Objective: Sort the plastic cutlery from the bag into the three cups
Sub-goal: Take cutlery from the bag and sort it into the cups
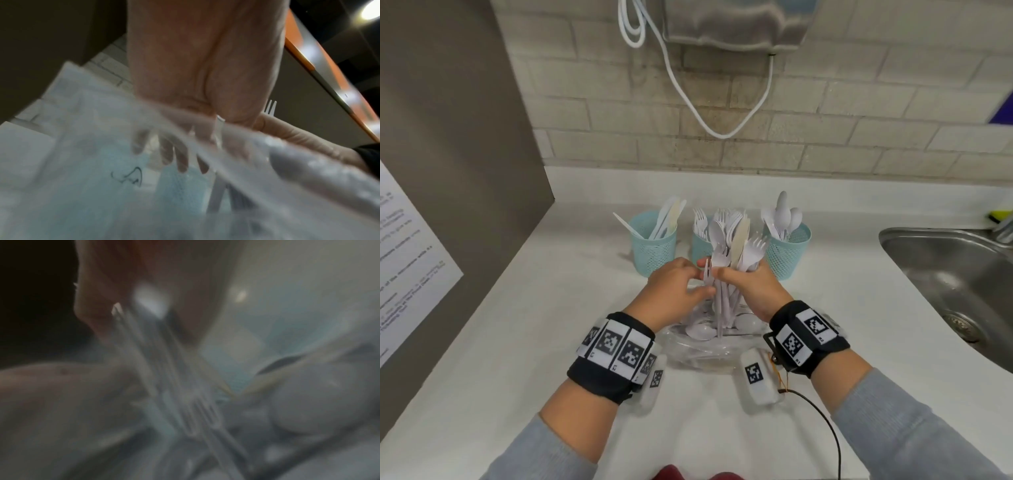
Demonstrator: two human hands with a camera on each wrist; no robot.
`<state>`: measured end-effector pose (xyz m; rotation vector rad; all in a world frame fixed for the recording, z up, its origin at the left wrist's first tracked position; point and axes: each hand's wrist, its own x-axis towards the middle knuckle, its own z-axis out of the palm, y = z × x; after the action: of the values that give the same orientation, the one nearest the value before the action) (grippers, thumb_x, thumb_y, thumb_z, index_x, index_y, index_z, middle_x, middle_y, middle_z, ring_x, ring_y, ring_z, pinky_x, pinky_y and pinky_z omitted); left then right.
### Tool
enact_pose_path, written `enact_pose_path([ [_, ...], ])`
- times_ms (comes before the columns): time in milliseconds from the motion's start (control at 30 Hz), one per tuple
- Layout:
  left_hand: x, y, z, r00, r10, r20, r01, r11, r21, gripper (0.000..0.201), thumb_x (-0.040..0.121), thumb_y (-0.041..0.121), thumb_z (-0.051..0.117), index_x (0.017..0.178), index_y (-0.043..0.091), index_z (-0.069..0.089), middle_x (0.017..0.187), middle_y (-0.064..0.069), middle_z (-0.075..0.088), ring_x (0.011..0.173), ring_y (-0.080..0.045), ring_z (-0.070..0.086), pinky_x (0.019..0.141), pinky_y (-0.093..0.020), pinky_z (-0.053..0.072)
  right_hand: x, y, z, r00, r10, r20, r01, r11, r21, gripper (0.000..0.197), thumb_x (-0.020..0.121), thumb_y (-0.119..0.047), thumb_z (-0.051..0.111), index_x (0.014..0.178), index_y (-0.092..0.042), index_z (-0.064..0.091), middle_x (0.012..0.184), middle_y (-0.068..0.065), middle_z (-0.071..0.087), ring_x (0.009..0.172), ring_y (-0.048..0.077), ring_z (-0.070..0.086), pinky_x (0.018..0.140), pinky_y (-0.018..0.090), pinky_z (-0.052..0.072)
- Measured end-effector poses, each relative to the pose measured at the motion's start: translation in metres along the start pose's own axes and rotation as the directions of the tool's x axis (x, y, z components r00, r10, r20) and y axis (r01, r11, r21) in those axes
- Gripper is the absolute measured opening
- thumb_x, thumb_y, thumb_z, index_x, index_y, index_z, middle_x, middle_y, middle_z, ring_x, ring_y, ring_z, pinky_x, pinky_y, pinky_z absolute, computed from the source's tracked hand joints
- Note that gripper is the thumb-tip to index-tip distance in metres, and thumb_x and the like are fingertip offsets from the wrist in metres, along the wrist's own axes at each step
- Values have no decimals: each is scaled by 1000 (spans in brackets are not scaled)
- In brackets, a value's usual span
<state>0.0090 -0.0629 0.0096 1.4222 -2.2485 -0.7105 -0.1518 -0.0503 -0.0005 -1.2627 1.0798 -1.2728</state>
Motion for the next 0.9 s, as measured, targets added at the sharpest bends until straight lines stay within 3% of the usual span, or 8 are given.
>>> enact_pose_path([
  [167, 2, -2, 8, 998, 22, 55, -25, 997, 71, 33, 87, 33, 58, 116, 16, 60, 120, -6, 53, 111, -23, 51, 102, -42, 37, -2, 16, 1, 992, 30, -119, -31, 999, -11, 23, 78, 6, 69, 100, -2, 68, 99, 19, 71, 92, 26, 68, 86, 37, 55],
  [333, 6, -5, 7, 995, 58, 81, -61, 997, 40, 34, 91, 17, 46, 124, 13, 56, 131, -6, 47, 117, -24, 46, 107, -44, 32, -3, 21, 0, 995, 20, -101, -25, 999, -49, 30, 79, 7, 69, 109, 7, 64, 106, 25, 69, 101, 34, 66, 93, 42, 53],
  [433, 10, -5, 7, 995, 85, 57, -84, 996, -16, 34, 94, 14, 41, 125, 10, 56, 131, -8, 48, 117, -27, 47, 105, -44, 34, -7, 22, 0, 995, 6, -103, -12, 998, -55, 34, 78, 12, 66, 111, 9, 62, 104, 21, 69, 99, 28, 66, 92, 37, 53],
  [567, 14, -2, 7, 988, 152, 0, -152, 987, -51, 28, 97, 17, 40, 108, 6, 63, 121, -9, 55, 105, -27, 54, 97, -43, 40, -8, 20, 3, 997, -3, -73, -3, 996, -88, 32, 77, 10, 66, 108, 4, 63, 97, 12, 69, 92, 18, 65, 87, 29, 53],
  [633, 17, -3, 8, 985, 170, -9, -170, 984, -57, 28, 97, 21, 44, 109, 7, 65, 119, -9, 56, 105, -27, 55, 96, -42, 40, -8, 22, 2, 996, -11, -83, 4, 997, -83, 30, 76, 8, 67, 105, 3, 63, 94, 13, 69, 90, 19, 66, 84, 29, 53],
  [767, 21, -6, 3, 989, 143, -32, -147, 976, -158, 28, 95, 27, 50, 114, 11, 63, 122, -5, 56, 112, -22, 53, 97, -35, 40, -7, 17, -1, 998, -2, -69, -2, 999, -52, 38, 70, -1, 71, 108, 1, 65, 102, 19, 70, 98, 29, 67, 91, 40, 53],
  [900, 29, 3, -14, 984, 98, -151, -154, 893, -423, 19, 97, 23, 47, 109, 17, 61, 105, 1, 63, 100, -12, 58, 88, -24, 43, -3, -1, -8, 1000, -11, 7, 11, 1000, -13, 21, 79, 13, 64, 94, -2, 65, 82, 6, 71, 73, 17, 68, 73, 26, 54],
])
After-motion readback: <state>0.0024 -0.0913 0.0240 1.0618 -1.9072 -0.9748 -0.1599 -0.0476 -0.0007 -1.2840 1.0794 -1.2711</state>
